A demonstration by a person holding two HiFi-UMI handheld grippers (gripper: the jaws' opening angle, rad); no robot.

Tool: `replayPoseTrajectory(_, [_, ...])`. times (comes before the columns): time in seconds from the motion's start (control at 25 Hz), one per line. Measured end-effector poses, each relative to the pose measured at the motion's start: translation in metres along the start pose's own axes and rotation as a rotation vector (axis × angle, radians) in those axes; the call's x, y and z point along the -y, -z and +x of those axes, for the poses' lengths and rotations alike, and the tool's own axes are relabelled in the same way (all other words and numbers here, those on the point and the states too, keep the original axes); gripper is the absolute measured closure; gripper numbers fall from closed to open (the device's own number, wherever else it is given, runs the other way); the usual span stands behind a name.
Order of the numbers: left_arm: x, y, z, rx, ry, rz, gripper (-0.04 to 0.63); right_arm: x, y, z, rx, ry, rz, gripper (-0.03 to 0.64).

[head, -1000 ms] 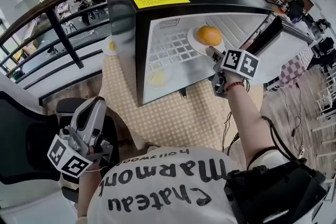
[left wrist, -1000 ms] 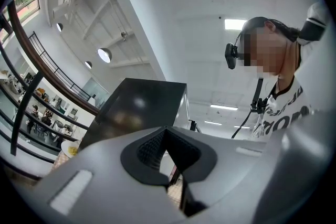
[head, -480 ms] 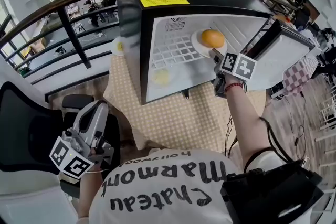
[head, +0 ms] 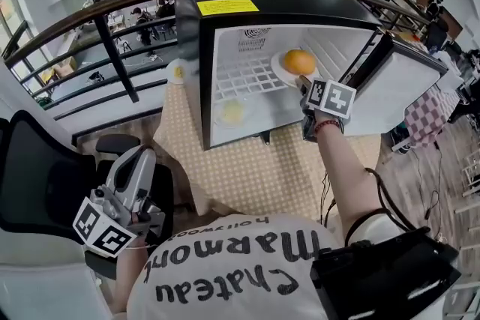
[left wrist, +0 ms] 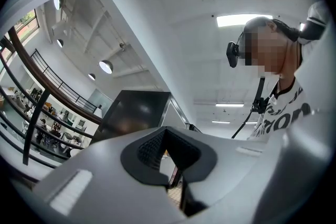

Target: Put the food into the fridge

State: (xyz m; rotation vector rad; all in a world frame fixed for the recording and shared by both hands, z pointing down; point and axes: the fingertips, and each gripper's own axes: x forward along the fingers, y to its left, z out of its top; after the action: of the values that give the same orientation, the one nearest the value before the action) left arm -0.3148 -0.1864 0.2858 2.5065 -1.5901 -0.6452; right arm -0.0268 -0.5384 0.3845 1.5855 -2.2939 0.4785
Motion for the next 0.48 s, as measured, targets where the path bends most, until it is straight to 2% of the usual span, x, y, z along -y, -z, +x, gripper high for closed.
replayPoseTrajectory(0.24, [0.019, -0.014, -0.004, 0.018, -0.028, 0.042, 0.591, 0.004, -0.020, -0.016, 0.084, -0.031, 0.027, 0.354])
replayPoseTrajectory(0.36, [0.038, -0.014, -0.010, 0.029, -0.036, 0.059, 0.591, 0.001, -0.022, -0.045, 0.146, -0.109, 0.084, 0.354])
replayPoseTrajectory(0.48, [0.064, -0.002, -0.019, 0.017, -0.031, 0.050, 0.591, -0.003, -0.011, -0.086, 0.197, -0.230, 0.145, 0.356])
